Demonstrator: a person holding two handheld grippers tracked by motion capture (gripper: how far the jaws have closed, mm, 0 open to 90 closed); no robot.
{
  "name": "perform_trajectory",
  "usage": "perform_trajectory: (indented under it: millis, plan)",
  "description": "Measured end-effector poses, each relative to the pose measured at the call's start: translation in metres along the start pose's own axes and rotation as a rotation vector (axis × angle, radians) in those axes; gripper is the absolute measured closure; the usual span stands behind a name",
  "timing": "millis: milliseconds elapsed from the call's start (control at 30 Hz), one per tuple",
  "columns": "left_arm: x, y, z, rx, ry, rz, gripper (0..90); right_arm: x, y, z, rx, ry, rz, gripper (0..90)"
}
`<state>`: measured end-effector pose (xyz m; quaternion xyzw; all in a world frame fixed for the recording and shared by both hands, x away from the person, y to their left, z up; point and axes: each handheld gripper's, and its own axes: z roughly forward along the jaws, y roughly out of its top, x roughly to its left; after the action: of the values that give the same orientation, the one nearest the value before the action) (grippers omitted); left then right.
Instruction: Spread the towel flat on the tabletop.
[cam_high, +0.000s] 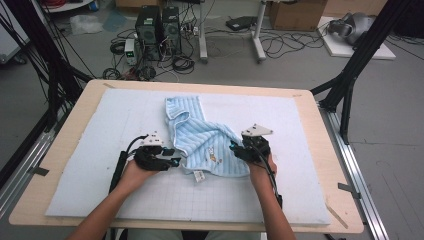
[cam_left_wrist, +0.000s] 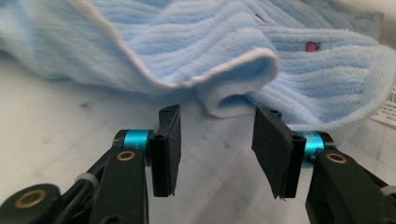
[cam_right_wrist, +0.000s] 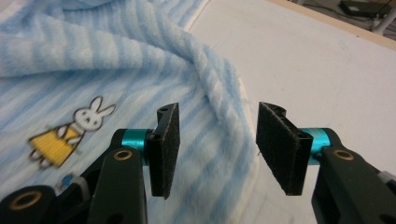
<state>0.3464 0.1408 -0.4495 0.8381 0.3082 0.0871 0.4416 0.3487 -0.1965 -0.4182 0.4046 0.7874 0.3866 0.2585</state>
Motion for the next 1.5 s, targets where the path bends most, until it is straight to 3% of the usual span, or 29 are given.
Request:
perform_trajectory:
  millis: [167,200,233,267,300,333,400,533,733,867,967,1033,1067,1200,1267,1333,1500]
  plan:
    - [-0.008,0.009,0.015,-0.002,0.073,0.007,52.7,0.012,-0.012,-0.022,-0.025,0.007,-0.015,47.5]
    - [-0.01,0.01,0.017,0.015,0.082,0.033,55.7,0.015,-0.014,-0.025,-0.032,0.009,-0.019,47.4]
    - [-0.013,0.012,0.019,0.02,0.099,0.064,60.3,0.017,-0.016,-0.028,-0.037,0.008,-0.027,47.4]
    - [-0.015,0.013,0.018,0.021,0.081,0.082,68.3,0.019,-0.017,-0.03,-0.035,0.008,-0.03,47.4]
    - [-0.016,0.014,0.018,0.021,0.078,0.098,83.1,0.021,-0.018,-0.031,-0.034,0.007,-0.041,47.4]
    - [-0.016,0.014,0.016,0.025,0.074,0.095,84.5,0.022,-0.019,-0.031,-0.03,0.011,-0.044,47.1]
    - [-0.011,0.014,0.008,0.01,0.042,0.058,85.8,0.024,-0.022,-0.029,-0.018,0.027,-0.048,47.0]
    - [0.005,0.012,-0.018,-0.064,0.015,0.01,86.3,0.03,-0.028,-0.017,0.051,0.082,-0.08,48.2]
    - [0.036,0.004,-0.051,-0.126,0.043,-0.087,86.6,0.037,-0.031,-0.003,0.121,0.152,-0.112,59.8]
    - [0.041,0.009,-0.045,-0.124,0.072,-0.093,86.9,0.038,-0.03,-0.003,0.125,0.176,-0.113,64.7]
    - [0.042,0.013,-0.032,-0.064,0.122,-0.098,86.9,0.037,-0.03,-0.003,0.129,0.189,-0.092,58.6]
    - [0.042,0.012,-0.026,-0.043,0.154,-0.107,86.0,0.034,-0.029,-0.006,0.102,0.204,-0.071,55.0]
    - [0.041,0.012,-0.025,-0.028,0.173,-0.104,81.6,0.032,-0.029,-0.009,0.083,0.189,-0.07,54.8]
    - [0.036,0.003,-0.028,-0.072,0.244,-0.137,48.7,0.019,-0.028,-0.018,0.055,0.134,-0.037,56.9]
    - [0.032,-0.003,-0.033,-0.085,0.219,-0.131,44.6,0.014,-0.031,-0.021,0.068,0.11,-0.039,57.8]
    - [0.025,-0.007,-0.037,-0.102,0.167,-0.107,42.3,0.01,-0.033,-0.022,0.072,0.098,-0.03,58.0]
    - [0.009,-0.011,-0.041,-0.131,0.061,-0.047,47.1,0.009,-0.034,-0.024,0.076,0.092,-0.028,62.2]
